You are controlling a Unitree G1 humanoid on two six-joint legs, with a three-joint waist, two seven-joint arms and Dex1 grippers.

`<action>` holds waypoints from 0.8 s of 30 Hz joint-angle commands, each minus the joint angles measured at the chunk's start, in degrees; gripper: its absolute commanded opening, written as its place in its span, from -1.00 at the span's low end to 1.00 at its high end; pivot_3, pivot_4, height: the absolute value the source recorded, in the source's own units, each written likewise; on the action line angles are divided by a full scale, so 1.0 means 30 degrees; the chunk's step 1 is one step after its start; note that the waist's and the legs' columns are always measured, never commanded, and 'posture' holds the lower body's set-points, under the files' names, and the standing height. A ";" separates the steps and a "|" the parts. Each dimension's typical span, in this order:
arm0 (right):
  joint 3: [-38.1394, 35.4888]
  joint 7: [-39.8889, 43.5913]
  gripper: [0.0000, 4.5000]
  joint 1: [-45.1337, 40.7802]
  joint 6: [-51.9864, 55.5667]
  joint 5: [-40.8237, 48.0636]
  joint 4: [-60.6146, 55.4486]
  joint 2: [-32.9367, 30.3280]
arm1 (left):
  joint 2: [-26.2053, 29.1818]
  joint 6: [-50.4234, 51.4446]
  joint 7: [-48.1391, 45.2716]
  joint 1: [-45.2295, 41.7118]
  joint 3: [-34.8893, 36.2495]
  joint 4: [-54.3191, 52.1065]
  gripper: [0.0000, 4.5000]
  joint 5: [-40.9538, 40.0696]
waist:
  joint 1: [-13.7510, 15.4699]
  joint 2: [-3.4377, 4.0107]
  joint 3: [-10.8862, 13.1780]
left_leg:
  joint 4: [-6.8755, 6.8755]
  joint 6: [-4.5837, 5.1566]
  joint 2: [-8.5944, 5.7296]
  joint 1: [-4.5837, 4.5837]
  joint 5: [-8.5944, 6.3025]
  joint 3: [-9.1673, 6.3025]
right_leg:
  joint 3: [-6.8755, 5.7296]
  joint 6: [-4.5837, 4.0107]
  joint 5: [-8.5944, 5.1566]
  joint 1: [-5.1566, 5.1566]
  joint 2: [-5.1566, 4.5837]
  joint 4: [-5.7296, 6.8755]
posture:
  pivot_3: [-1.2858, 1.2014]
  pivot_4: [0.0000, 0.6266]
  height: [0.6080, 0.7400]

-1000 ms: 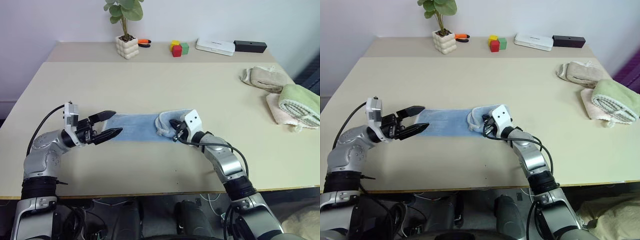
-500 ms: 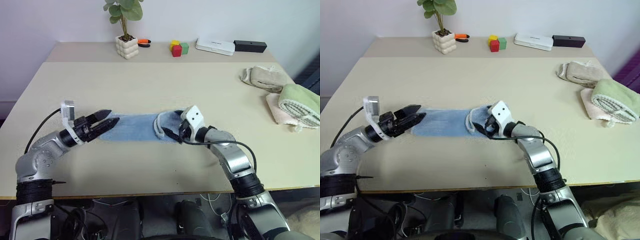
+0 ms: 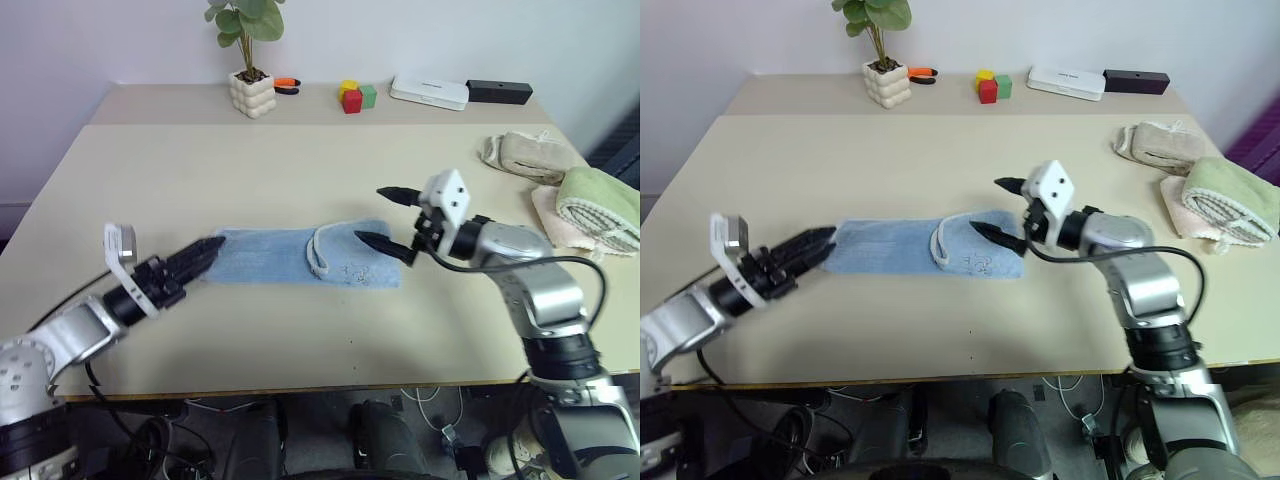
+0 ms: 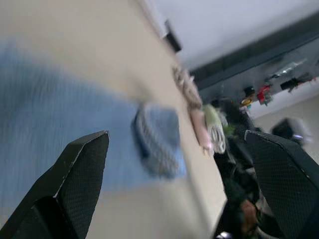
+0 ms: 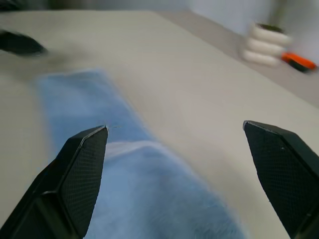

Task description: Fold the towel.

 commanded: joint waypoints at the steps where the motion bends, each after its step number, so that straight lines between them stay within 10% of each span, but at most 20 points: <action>1: -0.0645 0.1017 0.96 0.0063 -0.0364 0.0902 -0.1049 -0.0696 | -0.0774 -0.1963 0.2117 0.0867 0.0192 -0.1510 1.00 -0.1175 | 0.0037 -0.0001 -0.0001 | 0.0001 -0.0004 -0.0003 0.0018 0.0000 0.0019 | -0.0005 -0.0053 -0.0022 0.0015 0.0000 -0.0004 | 0.03 -0.52 0.92; 6: -0.0352 0.1025 0.96 -0.0056 -0.0759 0.0576 -0.0746 -0.0636 | -0.3249 -0.5436 0.8084 0.2448 -0.0014 -0.1758 1.00 -0.2641 | 0.0068 0.0001 -0.0001 | -0.0020 0.0010 -0.0003 0.0134 -0.0015 0.0001 | -0.0008 -0.0114 -0.0032 0.0169 -0.0056 -0.0117 | 0.03 -0.52 0.92; 21: 0.0408 0.0193 0.96 -0.0326 -0.1280 -0.0190 -0.0410 -0.0012 | -0.3213 -0.6927 1.0119 0.1004 -0.2557 0.0970 1.00 -0.4857 | 0.0267 0.0030 -0.0014 | -0.0047 0.0012 -0.0069 0.0212 -0.0019 0.0013 | -0.0044 -0.0156 -0.0046 0.0274 -0.0110 -0.0193 | 0.03 -0.52 0.92; 24: 0.0471 0.0011 1.00 -0.0358 -0.1300 -0.0287 -0.0469 0.0037 | -0.2761 -0.6064 1.0080 0.0294 -0.3331 0.1695 0.63 -0.5282 | 0.0345 0.0032 -0.0015 | -0.0047 0.0017 -0.0072 0.0213 -0.0022 0.0010 | -0.0042 -0.0156 -0.0045 0.0275 -0.0123 -0.0196 | 0.03 -0.52 0.92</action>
